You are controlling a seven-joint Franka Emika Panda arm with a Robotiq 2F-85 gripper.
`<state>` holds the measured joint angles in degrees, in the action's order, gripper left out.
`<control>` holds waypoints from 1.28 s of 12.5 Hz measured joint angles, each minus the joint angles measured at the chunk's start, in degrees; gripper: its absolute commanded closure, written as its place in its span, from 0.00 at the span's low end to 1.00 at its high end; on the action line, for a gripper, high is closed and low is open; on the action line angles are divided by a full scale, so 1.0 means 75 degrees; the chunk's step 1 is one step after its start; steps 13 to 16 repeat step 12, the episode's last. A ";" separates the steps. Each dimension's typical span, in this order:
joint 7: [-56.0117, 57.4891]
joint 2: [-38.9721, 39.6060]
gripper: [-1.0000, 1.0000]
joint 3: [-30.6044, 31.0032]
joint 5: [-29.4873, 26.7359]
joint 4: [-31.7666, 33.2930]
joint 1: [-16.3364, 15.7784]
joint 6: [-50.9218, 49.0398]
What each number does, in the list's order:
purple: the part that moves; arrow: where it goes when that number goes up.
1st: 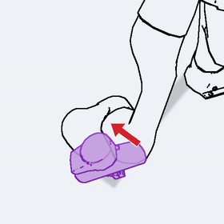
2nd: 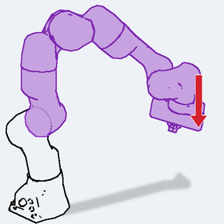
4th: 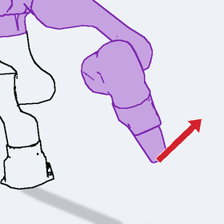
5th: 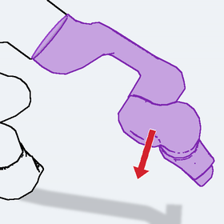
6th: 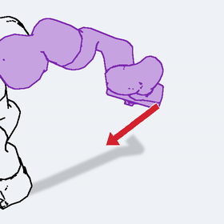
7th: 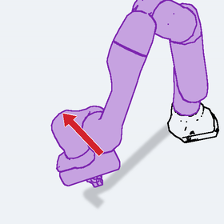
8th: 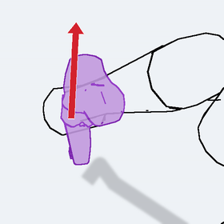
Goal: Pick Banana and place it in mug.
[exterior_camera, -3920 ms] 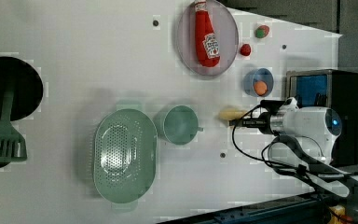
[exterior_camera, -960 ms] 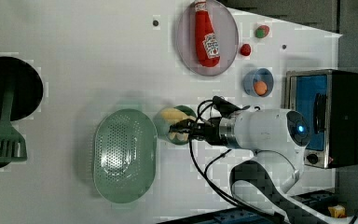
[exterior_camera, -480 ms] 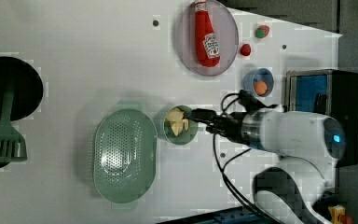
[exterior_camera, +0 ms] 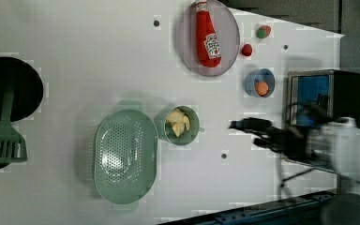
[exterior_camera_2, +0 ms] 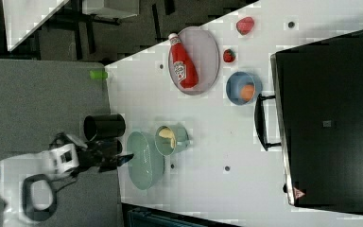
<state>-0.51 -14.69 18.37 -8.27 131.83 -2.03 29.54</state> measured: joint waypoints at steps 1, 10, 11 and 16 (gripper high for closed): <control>0.0000 -0.0356 0.00 -0.0457 -0.0027 -0.0358 -0.0067 -0.0862; 0.0075 -0.1287 0.00 -0.3166 0.1345 -0.2357 0.0252 -0.2777; 0.0062 -0.1227 0.00 -0.3179 0.1349 -0.2305 0.0266 -0.3051; 0.0045 -0.1112 0.00 -0.3097 0.1564 -0.2313 0.0284 -0.3135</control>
